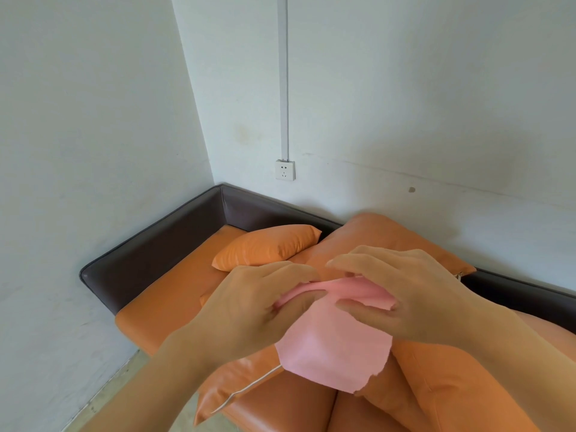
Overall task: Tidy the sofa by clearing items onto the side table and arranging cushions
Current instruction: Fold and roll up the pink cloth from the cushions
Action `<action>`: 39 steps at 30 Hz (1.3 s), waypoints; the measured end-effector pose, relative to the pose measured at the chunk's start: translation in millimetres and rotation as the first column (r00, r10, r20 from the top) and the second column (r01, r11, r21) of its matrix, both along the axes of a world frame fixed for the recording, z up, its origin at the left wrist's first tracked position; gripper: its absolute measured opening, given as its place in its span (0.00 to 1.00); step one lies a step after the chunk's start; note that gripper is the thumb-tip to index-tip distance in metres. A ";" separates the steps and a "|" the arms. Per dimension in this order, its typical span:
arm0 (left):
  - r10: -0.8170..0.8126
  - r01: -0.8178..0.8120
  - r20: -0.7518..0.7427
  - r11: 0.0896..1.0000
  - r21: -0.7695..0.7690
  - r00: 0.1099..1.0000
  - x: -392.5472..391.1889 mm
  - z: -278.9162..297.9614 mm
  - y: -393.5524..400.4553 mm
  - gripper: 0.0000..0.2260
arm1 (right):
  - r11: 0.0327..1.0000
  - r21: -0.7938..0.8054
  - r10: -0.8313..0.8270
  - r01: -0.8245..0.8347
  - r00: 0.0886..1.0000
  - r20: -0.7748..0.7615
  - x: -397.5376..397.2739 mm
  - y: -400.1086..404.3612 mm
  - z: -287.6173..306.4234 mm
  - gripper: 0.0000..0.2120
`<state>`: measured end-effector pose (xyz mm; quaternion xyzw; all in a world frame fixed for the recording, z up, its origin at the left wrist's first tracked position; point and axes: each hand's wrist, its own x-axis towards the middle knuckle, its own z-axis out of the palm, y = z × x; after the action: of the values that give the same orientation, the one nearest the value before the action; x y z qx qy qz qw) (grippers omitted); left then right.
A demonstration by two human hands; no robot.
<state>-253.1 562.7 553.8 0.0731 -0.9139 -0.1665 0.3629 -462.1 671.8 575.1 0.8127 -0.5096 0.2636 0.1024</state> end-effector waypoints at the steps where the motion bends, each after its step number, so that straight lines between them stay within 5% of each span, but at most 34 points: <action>1: 0.001 -0.001 0.007 1.000 0.004 1.000 0.6 0.1 -0.6 0.12 | 1.000 -0.012 -0.004 0.004 1.000 -0.012 -0.2 -0.5 -1.0 0.13; 3: -0.008 0.008 0.023 1.000 -0.009 1.000 0.9 0.2 -1.9 0.11 | 1.000 -0.017 0.002 -0.003 0.999 -0.034 -2.6 -1.7 -4.4 0.08; 12: 0.020 -0.014 0.029 0.982 -0.189 0.999 2.4 1.4 -5.8 0.13 | 0.994 0.109 -0.009 0.011 1.000 -0.021 -6.0 -2.6 -3.3 0.14; 18: -0.035 0.035 -0.002 0.999 -0.027 0.999 2.0 2.0 -6.8 0.09 | 1.000 0.007 -0.001 0.001 1.000 0.002 -3.4 -3.9 -0.6 0.17; 21: -0.021 0.021 0.023 1.000 0.007 0.999 0.4 5.7 -5.8 0.12 | 0.999 -0.043 0.025 -0.026 0.999 -0.022 -5.5 -6.9 -2.5 0.10; 32: 0.089 -0.079 0.018 0.947 -0.313 0.996 -1.7 10.3 -9.1 0.07 | 0.980 0.198 -0.010 -0.008 0.996 0.091 -7.2 -9.4 6.6 0.14; 39: 0.015 -0.012 0.082 0.999 -0.038 0.996 4.0 10.3 -12.5 0.08 | 0.997 -0.074 -0.008 0.006 1.000 -0.024 2.7 -9.8 12.3 0.15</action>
<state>-249.0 550.2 564.1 0.0793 -0.9306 -0.1439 0.3272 -459.4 662.1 587.4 0.8096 -0.5011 0.2721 0.1394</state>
